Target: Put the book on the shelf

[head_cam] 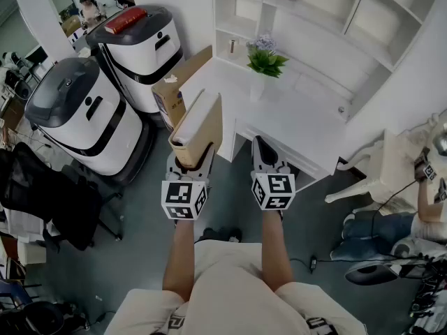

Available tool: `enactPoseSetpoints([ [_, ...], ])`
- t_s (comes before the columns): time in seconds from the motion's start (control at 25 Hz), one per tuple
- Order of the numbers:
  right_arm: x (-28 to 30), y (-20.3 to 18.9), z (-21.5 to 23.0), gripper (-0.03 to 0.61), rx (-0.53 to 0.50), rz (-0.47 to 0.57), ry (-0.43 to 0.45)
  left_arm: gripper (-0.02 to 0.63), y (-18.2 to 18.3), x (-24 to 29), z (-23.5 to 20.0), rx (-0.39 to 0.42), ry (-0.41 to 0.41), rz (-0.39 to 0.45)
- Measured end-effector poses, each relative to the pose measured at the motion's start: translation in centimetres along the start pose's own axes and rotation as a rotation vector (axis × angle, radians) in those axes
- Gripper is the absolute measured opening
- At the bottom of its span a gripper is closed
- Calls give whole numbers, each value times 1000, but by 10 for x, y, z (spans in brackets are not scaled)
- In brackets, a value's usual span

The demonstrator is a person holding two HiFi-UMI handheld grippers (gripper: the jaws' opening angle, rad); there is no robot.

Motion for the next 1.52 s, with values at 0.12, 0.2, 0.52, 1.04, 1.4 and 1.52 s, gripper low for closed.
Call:
enactPoseSetpoints([
  [0.12,3,2,1,26,-2,3,7,236,2,3,0,5,2,0],
  [0.2,5,1,2,26,-10,2,17,236,2,4,1,6,4,2],
  [0.52,14,-8,13,26,22,-12,48,236,1,14,4,19,16,-10],
  [1.04,49,-2,37,26,42,5,44,236,8,57,-17,13,16,-17],
  [1.4,133,29,57,26,37,30,15,236,32,142,-74,6,-27,15],
  [1.52,169,41,62,26,65,41,-8,236,41,173,-101,10,-48,18],
])
Point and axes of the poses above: the fingertips, and each gripper's own axes: x forward along the fingers, z to its right, y out of its top, the point moved 7 cm from there along -x, backward along the fingers, and after that the axes turned 13 degrees about -z, right-handed, at the moved point
